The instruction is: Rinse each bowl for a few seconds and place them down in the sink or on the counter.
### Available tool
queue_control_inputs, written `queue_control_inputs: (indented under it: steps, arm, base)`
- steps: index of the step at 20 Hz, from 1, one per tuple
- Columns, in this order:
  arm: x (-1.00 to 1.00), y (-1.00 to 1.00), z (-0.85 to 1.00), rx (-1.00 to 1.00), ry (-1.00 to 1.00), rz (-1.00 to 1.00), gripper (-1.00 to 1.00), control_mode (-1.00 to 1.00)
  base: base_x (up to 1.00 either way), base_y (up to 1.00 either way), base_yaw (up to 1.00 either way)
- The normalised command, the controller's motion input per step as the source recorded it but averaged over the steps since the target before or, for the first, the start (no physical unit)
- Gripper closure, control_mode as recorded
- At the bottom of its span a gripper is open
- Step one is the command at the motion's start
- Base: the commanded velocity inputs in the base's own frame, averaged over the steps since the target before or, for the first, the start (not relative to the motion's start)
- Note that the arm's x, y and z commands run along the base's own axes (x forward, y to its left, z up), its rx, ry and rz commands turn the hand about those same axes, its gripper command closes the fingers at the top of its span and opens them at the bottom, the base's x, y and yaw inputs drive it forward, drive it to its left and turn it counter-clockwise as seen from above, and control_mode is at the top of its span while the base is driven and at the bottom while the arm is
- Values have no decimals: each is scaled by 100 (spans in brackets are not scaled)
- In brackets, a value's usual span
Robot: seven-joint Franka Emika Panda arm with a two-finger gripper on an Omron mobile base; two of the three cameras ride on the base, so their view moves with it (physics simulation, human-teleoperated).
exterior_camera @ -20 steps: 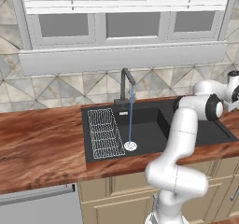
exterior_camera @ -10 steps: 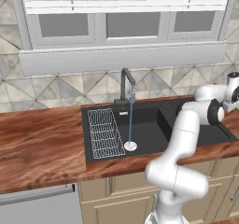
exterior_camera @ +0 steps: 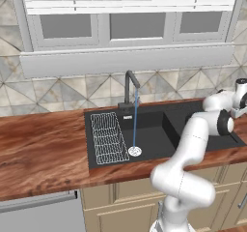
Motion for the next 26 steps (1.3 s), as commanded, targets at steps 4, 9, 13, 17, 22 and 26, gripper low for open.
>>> queue_control_inputs:
  steps: [4,9,13,17,22,26]
  arm:
    - [19,-14,-14,2,-1,1,-100,-100]
    - [29,-17,-6,2,-3,4,-100,-100]
    - [32,-19,-3,1,-2,4,-100,-100]
    - [30,-23,-4,1,0,4,-100,-100]
    - [28,-20,-10,1,0,1,100,-100]
    - [8,-30,-6,2,0,0,100,-100]
  base:
    - [0,0,0]
    - [0,0,0]
    - [0,0,0]
    - [0,0,0]
    - [0,0,0]
    - [0,0,0]
